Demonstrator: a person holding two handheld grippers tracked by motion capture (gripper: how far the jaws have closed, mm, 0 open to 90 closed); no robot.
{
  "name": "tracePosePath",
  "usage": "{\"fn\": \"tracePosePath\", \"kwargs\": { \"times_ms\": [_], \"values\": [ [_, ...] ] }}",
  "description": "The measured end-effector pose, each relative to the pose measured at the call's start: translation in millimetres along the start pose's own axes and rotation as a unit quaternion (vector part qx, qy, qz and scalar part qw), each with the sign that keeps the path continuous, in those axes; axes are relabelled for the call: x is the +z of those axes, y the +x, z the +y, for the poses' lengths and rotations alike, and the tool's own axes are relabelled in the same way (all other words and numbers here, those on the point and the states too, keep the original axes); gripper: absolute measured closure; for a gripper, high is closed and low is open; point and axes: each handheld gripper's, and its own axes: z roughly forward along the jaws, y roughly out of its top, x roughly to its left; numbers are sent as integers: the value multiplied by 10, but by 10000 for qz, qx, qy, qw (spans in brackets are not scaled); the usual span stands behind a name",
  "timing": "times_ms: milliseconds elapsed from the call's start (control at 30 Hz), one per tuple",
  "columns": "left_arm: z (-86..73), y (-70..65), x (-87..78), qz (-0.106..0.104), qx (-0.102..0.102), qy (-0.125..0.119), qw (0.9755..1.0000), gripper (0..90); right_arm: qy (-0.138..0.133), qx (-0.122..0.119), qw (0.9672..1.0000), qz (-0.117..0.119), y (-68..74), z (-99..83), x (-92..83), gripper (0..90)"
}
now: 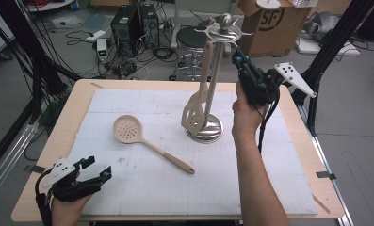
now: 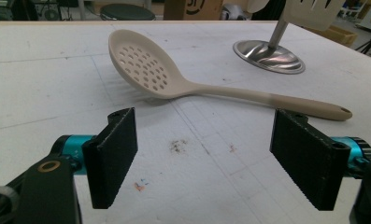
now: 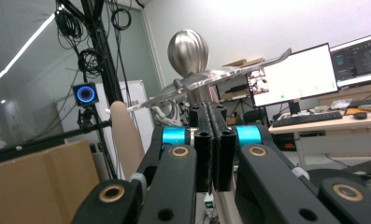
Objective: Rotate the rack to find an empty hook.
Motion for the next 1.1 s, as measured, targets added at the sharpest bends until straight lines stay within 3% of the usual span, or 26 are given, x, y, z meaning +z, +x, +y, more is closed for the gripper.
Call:
{"fn": "tracePosePath", "kwargs": {
  "times_ms": [367, 1100],
  "values": [
    [-1, 2, 9, -6, 23, 11, 10000, 238, -130, -59, 9999, 9, 45, 126, -10, 897],
    [2, 0, 5, -2, 20, 3, 10000, 238, 35, -415, 9989, 220, 277, 62, 68, 896]
  ]
}}
